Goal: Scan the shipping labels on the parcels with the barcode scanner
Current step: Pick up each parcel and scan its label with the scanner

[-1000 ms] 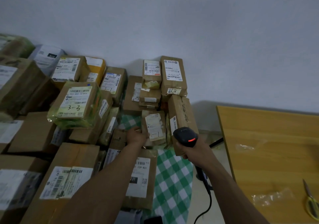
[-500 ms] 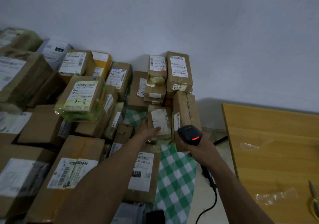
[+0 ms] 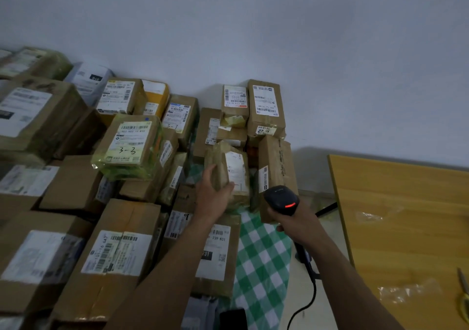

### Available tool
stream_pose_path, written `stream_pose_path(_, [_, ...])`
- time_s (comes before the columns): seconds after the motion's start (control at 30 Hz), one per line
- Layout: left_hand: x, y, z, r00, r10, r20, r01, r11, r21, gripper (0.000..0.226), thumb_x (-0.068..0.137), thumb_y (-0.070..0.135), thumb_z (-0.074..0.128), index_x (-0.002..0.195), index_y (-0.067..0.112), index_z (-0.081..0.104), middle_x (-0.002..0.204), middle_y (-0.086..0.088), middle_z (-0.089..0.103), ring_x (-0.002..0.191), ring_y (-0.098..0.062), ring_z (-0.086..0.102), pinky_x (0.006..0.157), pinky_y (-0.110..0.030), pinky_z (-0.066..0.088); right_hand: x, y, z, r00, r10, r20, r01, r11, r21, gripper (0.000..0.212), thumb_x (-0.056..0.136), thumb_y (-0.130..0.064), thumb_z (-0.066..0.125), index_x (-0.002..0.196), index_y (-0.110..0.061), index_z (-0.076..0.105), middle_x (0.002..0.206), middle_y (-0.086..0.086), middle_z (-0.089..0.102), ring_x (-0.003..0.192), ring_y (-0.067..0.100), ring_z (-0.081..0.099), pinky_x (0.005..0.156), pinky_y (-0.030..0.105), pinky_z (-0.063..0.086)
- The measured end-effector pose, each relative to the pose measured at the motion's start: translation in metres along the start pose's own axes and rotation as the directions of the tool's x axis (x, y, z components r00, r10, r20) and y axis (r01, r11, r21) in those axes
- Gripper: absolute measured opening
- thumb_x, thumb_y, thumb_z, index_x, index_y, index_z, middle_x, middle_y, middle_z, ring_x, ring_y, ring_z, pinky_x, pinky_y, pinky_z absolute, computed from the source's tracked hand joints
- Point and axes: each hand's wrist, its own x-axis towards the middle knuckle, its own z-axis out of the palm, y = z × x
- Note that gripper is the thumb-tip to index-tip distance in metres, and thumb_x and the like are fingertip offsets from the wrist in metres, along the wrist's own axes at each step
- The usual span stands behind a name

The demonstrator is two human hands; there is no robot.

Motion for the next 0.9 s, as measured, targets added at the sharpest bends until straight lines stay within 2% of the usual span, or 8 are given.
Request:
stream_pose_path(0.1, [-0.028, 0.005, -0.014, 0.995, 0.103, -0.010, -0.103, 0.994, 0.022, 0.059, 0.101, 0.044, 0.062, 0.154, 0.039, 0.037, 0.143, 0.006, 0.052, 0.117, -0.011, 0.056, 0.089, -0.029, 0.047, -0.008, -0.005, 0.000, 1.000, 0.000, -0.024, 0.001, 0.998, 0.058, 0.029, 0.092, -0.035, 0.077, 0.118, -0.033, 0.063, 0.103, -0.005, 0.075, 0.078, 0.012, 0.075, 0.061, 0.022, 0.057])
stream_pose_path(0.2, [-0.055, 0.003, -0.020, 0.993, 0.093, 0.067, -0.086, 0.992, -0.097, 0.045, 0.105, 0.047, 0.052, 0.148, 0.046, 0.037, 0.124, 0.017, 0.056, 0.096, 0.006, 0.057, 0.072, -0.016, 0.048, -0.019, -0.008, -0.001, 0.999, -0.010, -0.039, 0.014, 0.993, 0.117, 0.036, 0.090, -0.039, 0.079, 0.120, -0.032, 0.063, 0.099, -0.005, 0.075, 0.081, 0.013, 0.075, 0.074, 0.034, 0.061])
stream_pose_path(0.33, [-0.075, -0.011, -0.026, 0.994, 0.016, 0.110, 0.020, 0.948, -0.319, 0.068, 0.094, 0.043, 0.072, 0.152, 0.052, 0.036, 0.148, 0.004, 0.056, 0.117, -0.016, 0.066, 0.094, -0.048, 0.059, -0.047, -0.024, -0.001, 0.997, -0.077, 0.001, 0.074, 0.962, 0.265, 0.021, 0.093, -0.030, 0.077, 0.111, -0.022, 0.069, 0.082, -0.001, 0.074, 0.071, 0.010, 0.069, 0.067, 0.026, 0.056])
stream_pose_path(0.4, [-0.088, -0.014, -0.028, 0.988, 0.055, 0.143, -0.004, 0.943, -0.332, 0.075, 0.091, 0.040, 0.076, 0.152, 0.053, 0.034, 0.150, 0.003, 0.053, 0.123, -0.017, 0.063, 0.098, -0.051, 0.057, -0.061, -0.030, 0.000, 0.993, -0.113, 0.023, 0.102, 0.952, 0.288, 0.023, 0.093, -0.032, 0.077, 0.113, -0.023, 0.069, 0.083, -0.002, 0.075, 0.071, 0.010, 0.070, 0.067, 0.023, 0.056])
stream_pose_path(0.53, [-0.106, -0.014, -0.030, 0.972, 0.151, 0.178, -0.085, 0.939, -0.332, 0.083, 0.096, 0.021, 0.073, 0.158, 0.051, 0.026, 0.135, 0.013, 0.057, 0.120, -0.004, 0.058, 0.095, -0.040, 0.059, -0.083, -0.033, 0.002, 0.988, -0.144, 0.057, 0.123, 0.951, 0.283, 0.033, 0.092, -0.036, 0.076, 0.121, -0.024, 0.065, 0.096, 0.008, 0.075, 0.078, 0.016, 0.073, 0.069, 0.024, 0.058])
stream_pose_path(0.63, [-0.111, -0.015, -0.037, 0.963, 0.179, 0.200, -0.113, 0.946, -0.306, 0.090, 0.093, 0.014, 0.076, 0.151, 0.063, 0.028, 0.139, 0.010, 0.057, 0.128, -0.011, 0.056, 0.100, -0.045, 0.057, -0.099, -0.034, 0.003, 0.986, -0.160, 0.053, 0.142, 0.957, 0.252, 0.032, 0.092, -0.037, 0.075, 0.120, -0.024, 0.064, 0.094, 0.006, 0.075, 0.078, 0.016, 0.074, 0.072, 0.029, 0.059])
stream_pose_path(0.77, [-0.115, -0.010, -0.044, 0.952, 0.258, 0.162, -0.211, 0.942, -0.261, 0.091, 0.092, 0.003, 0.075, 0.142, 0.062, 0.028, 0.128, 0.020, 0.058, 0.116, 0.003, 0.057, 0.082, -0.017, 0.057, -0.116, -0.034, -0.003, 0.978, -0.209, 0.018, 0.200, 0.957, 0.211, 0.026, 0.092, -0.038, 0.076, 0.112, -0.025, 0.068, 0.088, 0.000, 0.076, 0.077, 0.016, 0.074, 0.081, 0.040, 0.062])
stream_pose_path(0.9, [-0.111, -0.005, -0.051, 0.946, 0.296, 0.132, -0.264, 0.940, -0.216, 0.091, 0.091, 0.005, 0.076, 0.138, 0.067, 0.028, 0.126, 0.029, 0.058, 0.115, 0.011, 0.056, 0.087, -0.018, 0.056, -0.134, -0.045, -0.006, 0.969, -0.247, -0.006, 0.244, 0.953, 0.179, 0.022, 0.091, -0.036, 0.077, 0.110, -0.029, 0.068, 0.084, -0.009, 0.076, 0.073, 0.008, 0.073, 0.075, 0.032, 0.057])
